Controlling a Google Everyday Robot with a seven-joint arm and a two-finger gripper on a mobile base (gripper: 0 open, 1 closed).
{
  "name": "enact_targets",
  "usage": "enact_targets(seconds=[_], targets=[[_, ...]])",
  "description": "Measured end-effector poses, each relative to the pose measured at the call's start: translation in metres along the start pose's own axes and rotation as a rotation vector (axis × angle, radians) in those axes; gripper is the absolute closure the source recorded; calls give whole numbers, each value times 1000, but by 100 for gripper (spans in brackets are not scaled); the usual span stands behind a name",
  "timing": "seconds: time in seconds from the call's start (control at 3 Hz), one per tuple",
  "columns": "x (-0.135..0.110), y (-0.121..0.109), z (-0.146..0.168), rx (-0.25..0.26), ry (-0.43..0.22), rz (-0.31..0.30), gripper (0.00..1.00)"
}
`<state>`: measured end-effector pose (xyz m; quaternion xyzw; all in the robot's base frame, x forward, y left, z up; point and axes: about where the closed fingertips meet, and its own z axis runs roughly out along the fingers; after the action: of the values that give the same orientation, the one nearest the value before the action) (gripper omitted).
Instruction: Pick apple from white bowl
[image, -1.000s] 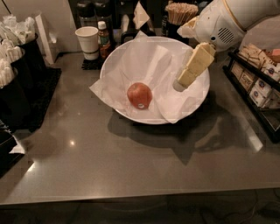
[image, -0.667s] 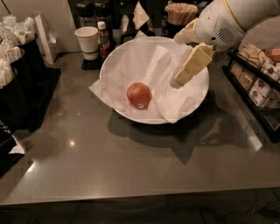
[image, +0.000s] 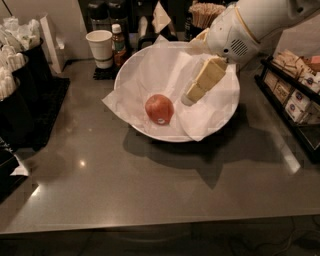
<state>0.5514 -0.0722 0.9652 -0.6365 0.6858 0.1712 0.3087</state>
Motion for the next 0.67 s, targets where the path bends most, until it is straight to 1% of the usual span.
enact_targets(seconds=[0.33, 0.67], targets=[[-8, -6, 26, -30, -19, -27, 17], [-12, -12, 42, -34, -31, -41, 17]])
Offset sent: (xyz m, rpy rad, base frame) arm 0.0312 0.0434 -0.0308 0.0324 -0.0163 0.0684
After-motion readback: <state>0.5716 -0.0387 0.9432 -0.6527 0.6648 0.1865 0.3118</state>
